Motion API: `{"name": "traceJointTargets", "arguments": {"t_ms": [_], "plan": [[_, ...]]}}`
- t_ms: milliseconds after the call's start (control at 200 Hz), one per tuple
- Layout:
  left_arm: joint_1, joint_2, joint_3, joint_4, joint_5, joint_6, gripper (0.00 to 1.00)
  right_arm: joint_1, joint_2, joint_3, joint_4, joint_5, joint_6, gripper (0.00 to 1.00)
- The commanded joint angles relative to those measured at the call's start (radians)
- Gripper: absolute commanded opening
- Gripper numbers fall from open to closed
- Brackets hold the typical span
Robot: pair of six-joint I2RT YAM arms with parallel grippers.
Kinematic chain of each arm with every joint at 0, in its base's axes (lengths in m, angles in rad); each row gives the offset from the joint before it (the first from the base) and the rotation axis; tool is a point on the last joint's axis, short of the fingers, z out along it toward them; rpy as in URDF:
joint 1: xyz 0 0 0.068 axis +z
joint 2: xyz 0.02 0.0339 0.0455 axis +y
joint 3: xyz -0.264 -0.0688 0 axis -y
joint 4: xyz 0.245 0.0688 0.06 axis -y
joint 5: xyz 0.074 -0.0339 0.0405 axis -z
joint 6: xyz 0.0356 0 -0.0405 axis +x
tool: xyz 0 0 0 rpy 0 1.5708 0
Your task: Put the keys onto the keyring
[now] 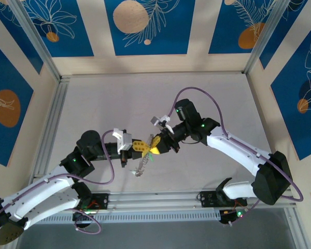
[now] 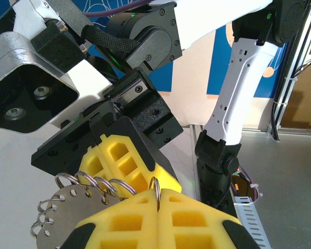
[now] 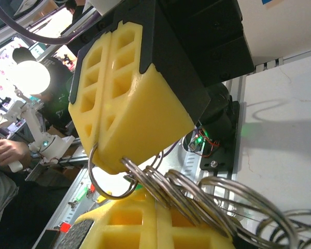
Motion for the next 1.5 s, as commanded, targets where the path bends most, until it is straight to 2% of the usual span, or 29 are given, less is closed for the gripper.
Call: {"name": "traceJointTargets", "arguments": {"t_ms": [0,415,915,1125,1366,1496], "plan": [[-0.004,-0.018,0.021,0.036,0.047,0.009,0.00,-0.021,-0.008,0.024,0.004,0.014,-0.011,0.00],[-0.004,0.003,0.000,0.133,0.090,-0.052,0.00,0.003,-0.021,0.040,0.021,0.006,-0.001,0.00],[-0.005,0.025,-0.020,0.188,0.089,-0.074,0.00,0.053,-0.037,0.060,0.037,0.004,0.019,0.00],[-0.003,0.008,-0.026,0.148,0.044,-0.049,0.00,0.063,-0.067,0.061,0.038,0.003,0.034,0.00],[-0.004,-0.001,-0.033,0.134,0.013,-0.030,0.00,0.062,-0.087,0.066,-0.002,0.072,0.020,0.00],[-0.002,-0.008,-0.040,0.155,0.018,-0.041,0.00,0.063,-0.126,0.036,-0.020,0.190,0.003,0.18]]}}
